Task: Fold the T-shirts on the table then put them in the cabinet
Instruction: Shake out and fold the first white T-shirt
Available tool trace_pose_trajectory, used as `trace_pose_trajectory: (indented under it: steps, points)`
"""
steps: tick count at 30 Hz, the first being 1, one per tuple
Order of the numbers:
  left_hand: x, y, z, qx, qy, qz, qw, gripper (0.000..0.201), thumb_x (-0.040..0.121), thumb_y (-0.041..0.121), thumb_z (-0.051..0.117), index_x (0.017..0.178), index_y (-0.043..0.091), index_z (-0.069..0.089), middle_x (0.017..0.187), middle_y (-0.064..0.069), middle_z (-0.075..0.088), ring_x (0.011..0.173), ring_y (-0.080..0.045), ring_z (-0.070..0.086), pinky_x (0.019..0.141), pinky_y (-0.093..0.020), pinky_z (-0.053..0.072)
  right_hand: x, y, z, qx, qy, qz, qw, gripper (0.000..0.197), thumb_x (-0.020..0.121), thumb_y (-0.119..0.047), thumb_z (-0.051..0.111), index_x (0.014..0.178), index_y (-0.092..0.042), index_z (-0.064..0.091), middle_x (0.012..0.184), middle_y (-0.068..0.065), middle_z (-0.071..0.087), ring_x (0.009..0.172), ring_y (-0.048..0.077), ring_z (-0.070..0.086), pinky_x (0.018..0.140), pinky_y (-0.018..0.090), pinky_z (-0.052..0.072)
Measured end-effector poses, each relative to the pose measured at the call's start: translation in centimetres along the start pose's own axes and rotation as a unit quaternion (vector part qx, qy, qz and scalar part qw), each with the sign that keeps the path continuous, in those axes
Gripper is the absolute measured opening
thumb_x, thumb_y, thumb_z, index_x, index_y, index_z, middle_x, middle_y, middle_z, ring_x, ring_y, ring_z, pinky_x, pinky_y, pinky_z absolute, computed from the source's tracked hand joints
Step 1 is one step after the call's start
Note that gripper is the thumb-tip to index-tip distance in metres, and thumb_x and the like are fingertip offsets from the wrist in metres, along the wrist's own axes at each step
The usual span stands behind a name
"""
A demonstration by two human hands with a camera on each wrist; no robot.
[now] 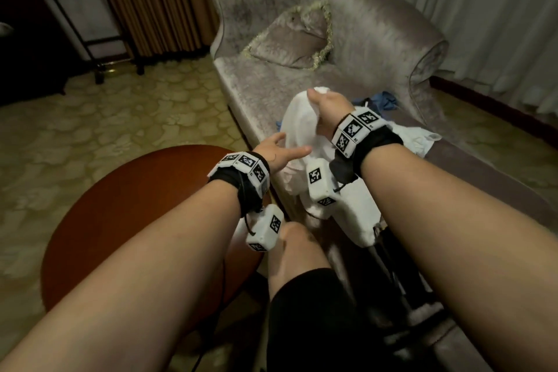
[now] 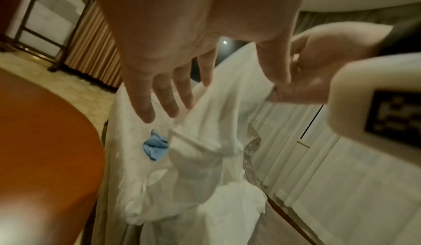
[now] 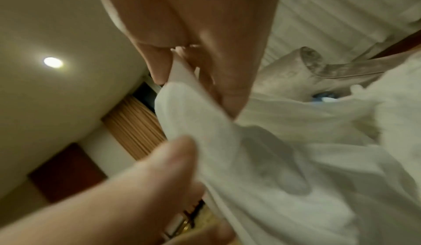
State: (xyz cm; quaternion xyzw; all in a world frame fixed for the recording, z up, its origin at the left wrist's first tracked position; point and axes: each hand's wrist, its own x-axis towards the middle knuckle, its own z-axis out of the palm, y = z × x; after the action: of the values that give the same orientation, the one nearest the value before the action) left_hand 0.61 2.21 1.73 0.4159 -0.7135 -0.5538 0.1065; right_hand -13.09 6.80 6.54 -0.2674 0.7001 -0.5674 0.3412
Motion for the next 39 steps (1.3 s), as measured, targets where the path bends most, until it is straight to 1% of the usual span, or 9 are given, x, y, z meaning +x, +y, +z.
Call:
trace_pose_trajectory:
  steps: [1,3,11,17,23,28,35,37,39]
  points:
    - [-0.8,0.6,-0.5,-0.005,0.010,0.024,1.000,0.096,0.062,0.055,0.082,0.141,0.018,0.042,0.132,-0.001,0.057,0.111,-0.015,0.059,0.091,-0.023,0.050,-1.1,-1.4,0.7,0.053,-0.019,-0.012,0.998,0.022,0.098,-0.033,0.049,0.099,-0.013,0.056,0.084,0.009,0.060,0.075,0.026,0.061,0.059,0.031,0.055]
    - [-3.0,1.9,-1.9,0.004,0.040,0.074,0.996,0.069,0.073,0.039,0.080,0.130,0.013,0.052,0.119,-0.001,0.065,0.098,-0.013,0.064,0.074,-0.015,0.052,-3.3,-4.3,2.2,0.136,-0.055,-0.051,0.988,0.021,0.099,-0.028,0.047,0.103,-0.010,0.055,0.087,0.012,0.062,0.076,0.025,0.063,0.060,0.032,0.056]
    - [-13.4,5.6,-11.8,0.027,0.223,0.128,0.966,0.024,0.096,0.023,0.047,0.106,0.010,0.064,0.113,-0.016,0.066,0.105,-0.034,0.062,0.090,-0.041,0.052,-10.3,-14.3,8.7,0.200,-0.125,-0.144,0.961,0.025,0.100,-0.023,0.045,0.121,-0.011,0.049,0.119,0.018,0.057,0.101,0.031,0.061,0.065,0.035,0.055]
    - [-20.3,6.5,-20.0,0.028,0.261,0.131,0.956,0.038,0.096,0.029,0.047,0.100,-0.003,0.067,0.097,-0.016,0.069,0.080,-0.025,0.065,0.058,-0.019,0.052,-12.2,-16.7,14.8,0.106,-0.163,-0.135,0.972,0.018,0.100,-0.026,0.045,0.112,-0.016,0.053,0.107,0.007,0.060,0.097,0.022,0.061,0.074,0.036,0.049]
    - [-23.3,5.3,-25.8,-0.135,0.352,0.092,0.922,0.058,0.083,0.051,0.055,0.111,0.002,0.065,0.106,-0.014,0.070,0.098,-0.029,0.066,0.094,-0.045,0.051,-13.7,-17.8,22.0,-0.010,-0.272,-0.149,0.951,0.047,0.091,-0.056,0.049,0.128,-0.027,0.053,0.131,-0.004,0.055,0.121,0.018,0.049,0.097,0.041,0.035]
    - [-22.7,4.5,-29.2,-0.291,0.350,0.094,0.885,0.032,0.097,0.033,0.050,0.110,0.006,0.063,0.100,-0.014,0.068,0.083,-0.026,0.066,0.066,-0.036,0.057,-13.5,-16.9,26.4,-0.071,-0.338,-0.141,0.928,0.082,0.067,-0.074,0.058,0.131,-0.024,0.052,0.132,-0.003,0.057,0.119,0.018,0.052,0.104,0.045,0.034]
    - [-19.0,3.1,-30.4,-0.380,0.290,0.067,0.876,0.023,0.103,0.028,0.035,0.108,0.016,0.054,0.113,-0.018,0.063,0.084,-0.029,0.065,0.056,-0.034,0.058,-11.1,-13.0,28.0,-0.134,-0.349,-0.185,0.909,0.034,0.082,-0.027,0.073,0.106,-0.005,0.066,0.090,0.003,0.070,0.078,0.013,0.066,0.069,0.022,0.053]
    - [-18.2,2.9,-30.2,-0.401,0.283,0.055,0.869,0.027,0.102,0.032,0.038,0.116,0.012,0.052,0.113,-0.017,0.063,0.092,-0.032,0.066,0.065,-0.040,0.059,-10.5,-12.3,28.0,-0.150,-0.318,-0.190,0.917,0.005,0.084,-0.007,0.068,0.085,-0.002,0.066,0.066,-0.001,0.065,0.059,0.006,0.060,0.049,0.012,0.046]
    - [-17.4,2.6,-30.4,-0.363,0.290,0.048,0.884,0.035,0.100,0.034,0.042,0.119,0.009,0.057,0.115,-0.014,0.065,0.095,-0.029,0.066,0.073,-0.039,0.057,-9.5,-12.0,27.9,-0.180,-0.287,-0.197,0.920,0.016,0.085,-0.001,0.062,0.069,-0.003,0.063,0.049,-0.004,0.057,0.046,0.005,0.053,0.044,0.013,0.042]
